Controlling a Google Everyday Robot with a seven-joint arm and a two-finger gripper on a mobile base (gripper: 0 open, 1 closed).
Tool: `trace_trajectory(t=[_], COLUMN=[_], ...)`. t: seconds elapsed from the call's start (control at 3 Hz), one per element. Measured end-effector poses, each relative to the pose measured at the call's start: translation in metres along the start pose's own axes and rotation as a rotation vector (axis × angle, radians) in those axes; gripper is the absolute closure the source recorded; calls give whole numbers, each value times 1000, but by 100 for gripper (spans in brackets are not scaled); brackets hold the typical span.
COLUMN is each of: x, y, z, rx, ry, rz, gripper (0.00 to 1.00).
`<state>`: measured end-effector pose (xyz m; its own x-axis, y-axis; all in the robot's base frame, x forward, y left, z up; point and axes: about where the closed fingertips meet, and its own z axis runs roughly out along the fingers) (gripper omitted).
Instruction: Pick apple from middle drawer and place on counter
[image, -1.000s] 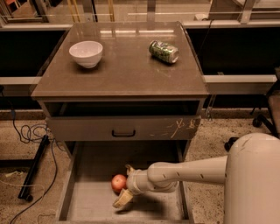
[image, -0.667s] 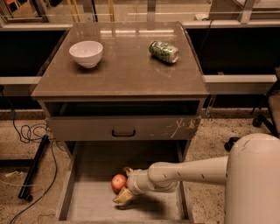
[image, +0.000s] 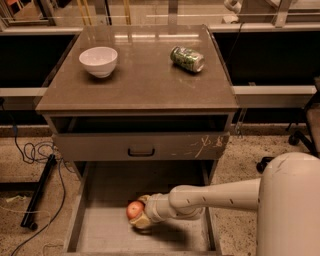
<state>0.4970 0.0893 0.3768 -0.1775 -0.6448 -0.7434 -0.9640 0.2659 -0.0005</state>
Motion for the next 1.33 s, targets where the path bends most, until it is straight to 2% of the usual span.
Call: trace_trajectory(t=[0.33,0.67,1.33], x=[0,0,-9], y=[0,0,2], z=[0,0,-7], rx=[0,0,-7], ry=[0,0,-5], rz=[0,0,-15], gripper=[89,100,100])
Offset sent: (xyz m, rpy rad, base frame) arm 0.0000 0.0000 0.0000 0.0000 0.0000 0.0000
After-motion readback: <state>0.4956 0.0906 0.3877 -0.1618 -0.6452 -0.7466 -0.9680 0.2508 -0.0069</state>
